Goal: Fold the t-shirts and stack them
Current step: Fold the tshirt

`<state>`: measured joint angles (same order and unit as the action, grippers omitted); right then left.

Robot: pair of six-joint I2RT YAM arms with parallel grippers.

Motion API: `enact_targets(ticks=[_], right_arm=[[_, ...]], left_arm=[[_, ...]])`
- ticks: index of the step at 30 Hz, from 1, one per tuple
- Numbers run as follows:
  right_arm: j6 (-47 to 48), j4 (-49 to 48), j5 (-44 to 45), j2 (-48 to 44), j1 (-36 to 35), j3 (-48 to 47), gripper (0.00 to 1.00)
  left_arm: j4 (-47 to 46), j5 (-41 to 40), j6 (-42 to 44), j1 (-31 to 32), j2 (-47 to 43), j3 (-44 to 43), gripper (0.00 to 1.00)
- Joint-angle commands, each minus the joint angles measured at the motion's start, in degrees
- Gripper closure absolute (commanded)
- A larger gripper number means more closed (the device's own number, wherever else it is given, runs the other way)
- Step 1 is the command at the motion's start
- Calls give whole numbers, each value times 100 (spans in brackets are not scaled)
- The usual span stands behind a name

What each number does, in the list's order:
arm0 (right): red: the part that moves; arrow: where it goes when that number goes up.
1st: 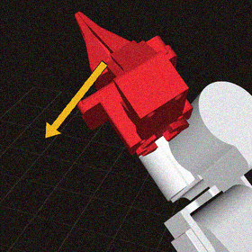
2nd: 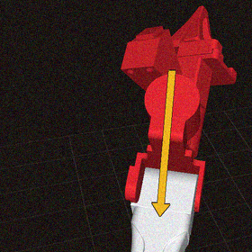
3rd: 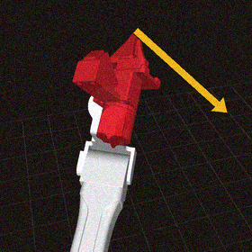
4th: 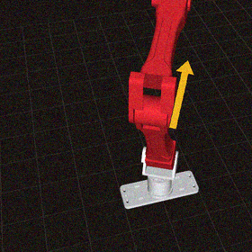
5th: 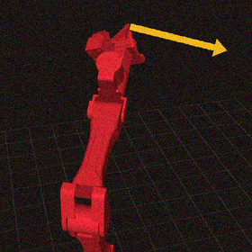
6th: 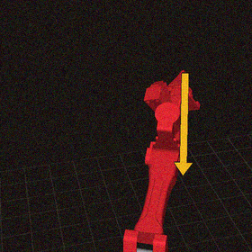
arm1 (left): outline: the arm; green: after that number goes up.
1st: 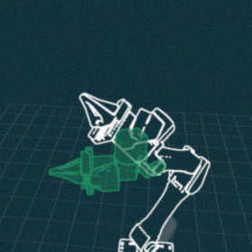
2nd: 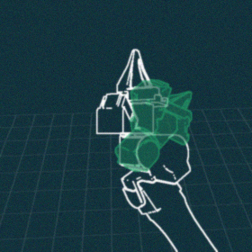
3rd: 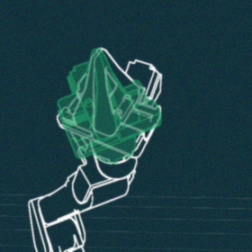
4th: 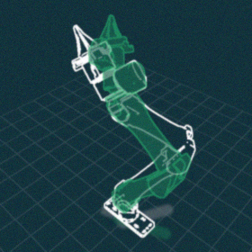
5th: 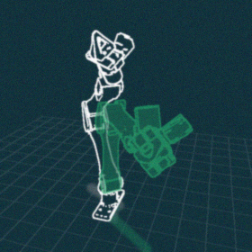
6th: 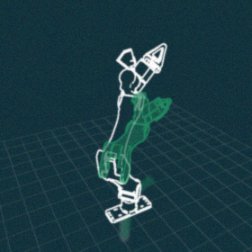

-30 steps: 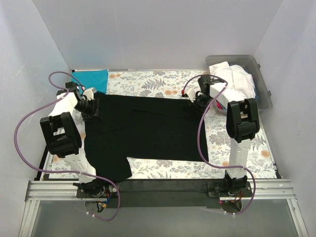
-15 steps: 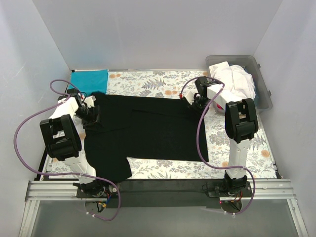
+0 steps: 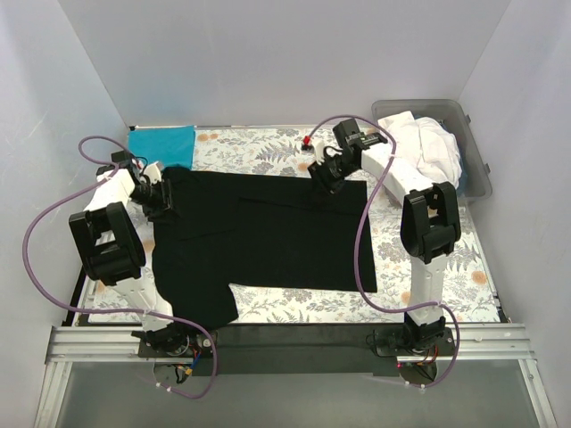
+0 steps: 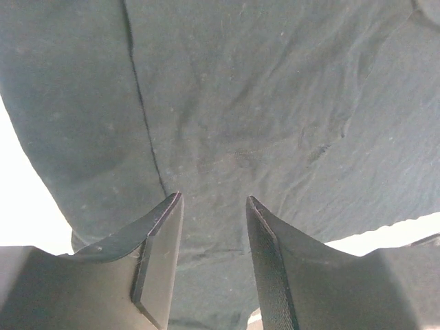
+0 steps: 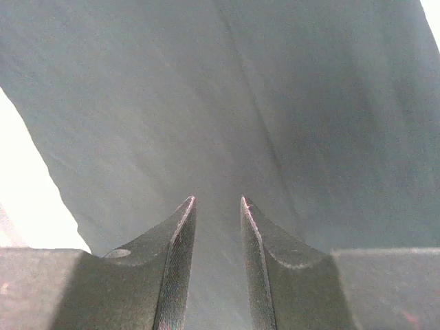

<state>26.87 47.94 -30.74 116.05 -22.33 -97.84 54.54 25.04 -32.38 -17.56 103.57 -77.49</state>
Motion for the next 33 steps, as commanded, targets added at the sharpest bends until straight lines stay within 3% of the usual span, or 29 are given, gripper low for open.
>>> enact_targets(ticks=[1, 5, 13, 22, 33], right_arm=[[-1296, -679, -1302, 75, -306, -419, 62], [-3018, -1988, -1794, 321, -702, -306, 61], [-5672, -4467, -1532, 822, -1607, 45, 52], [-6291, -5014, -960, 1613, -2232, -191, 48], [-6361, -5014, -679, 1868, -2329, -86, 43]], left_arm=[[4, 186, -75, -28, 67, -20, 60], [-58, 142, -119, -19, 32, 155, 60], [-163, 247, -137, -89, 76, 507, 60], [-84, 362, -172, -151, 146, 454, 60], [-313, 160, -260, -169, 216, 788, 60]])
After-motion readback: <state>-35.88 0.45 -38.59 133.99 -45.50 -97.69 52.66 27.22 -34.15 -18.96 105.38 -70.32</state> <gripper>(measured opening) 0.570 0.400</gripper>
